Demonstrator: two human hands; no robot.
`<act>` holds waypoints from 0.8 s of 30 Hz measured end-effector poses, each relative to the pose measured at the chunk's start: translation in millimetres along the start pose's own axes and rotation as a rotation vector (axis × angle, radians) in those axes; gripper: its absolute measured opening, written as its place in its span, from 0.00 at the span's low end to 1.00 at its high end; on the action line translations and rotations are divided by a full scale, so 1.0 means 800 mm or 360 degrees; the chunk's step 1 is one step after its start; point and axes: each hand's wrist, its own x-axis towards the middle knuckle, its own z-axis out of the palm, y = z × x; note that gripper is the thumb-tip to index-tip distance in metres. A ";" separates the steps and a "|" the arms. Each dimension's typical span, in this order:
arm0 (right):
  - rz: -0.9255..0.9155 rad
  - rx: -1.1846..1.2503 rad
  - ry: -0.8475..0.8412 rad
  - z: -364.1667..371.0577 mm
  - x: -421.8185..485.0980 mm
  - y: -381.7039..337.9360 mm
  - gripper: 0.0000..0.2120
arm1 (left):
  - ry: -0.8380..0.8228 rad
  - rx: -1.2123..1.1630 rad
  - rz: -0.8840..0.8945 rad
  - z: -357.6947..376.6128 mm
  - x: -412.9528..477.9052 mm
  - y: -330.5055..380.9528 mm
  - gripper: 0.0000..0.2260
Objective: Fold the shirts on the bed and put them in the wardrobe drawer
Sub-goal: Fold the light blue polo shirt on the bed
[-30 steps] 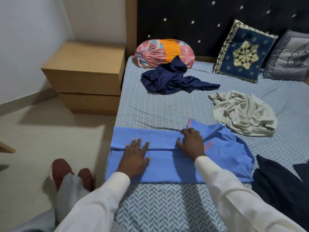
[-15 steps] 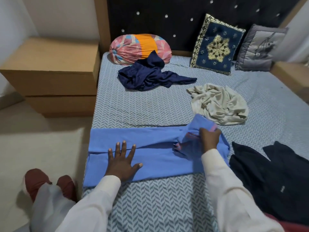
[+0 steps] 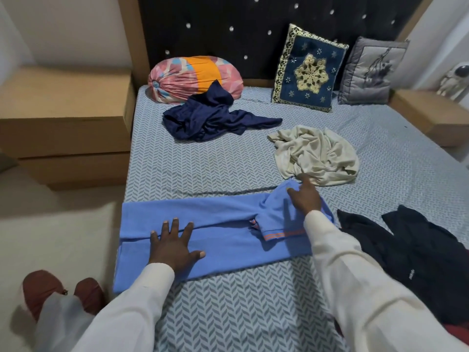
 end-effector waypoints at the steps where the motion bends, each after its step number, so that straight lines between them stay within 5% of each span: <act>1: -0.0028 -0.0150 -0.0220 0.002 0.015 -0.002 0.27 | -0.0010 0.0004 -0.0008 -0.001 0.000 0.001 0.41; 4: -0.0104 -0.0308 -0.0510 0.006 0.042 -0.003 0.24 | -0.0032 0.0000 -0.0027 -0.008 0.002 0.004 0.42; 8: -0.0018 0.0146 -0.0602 0.015 0.060 0.009 0.16 | -0.0002 0.0071 -0.0027 -0.019 0.006 0.005 0.45; 13: 0.0402 0.0788 0.0099 0.016 0.042 0.032 0.18 | -0.0011 0.0144 -0.0084 -0.030 0.015 0.008 0.52; 16: 0.0402 0.0872 0.0159 0.026 0.020 0.044 0.19 | -0.0041 0.0146 -0.0105 -0.033 0.017 0.011 0.52; 24: 0.0061 -0.0333 0.0229 0.032 -0.008 0.061 0.12 | -0.0036 0.0166 -0.0110 -0.034 0.016 0.012 0.52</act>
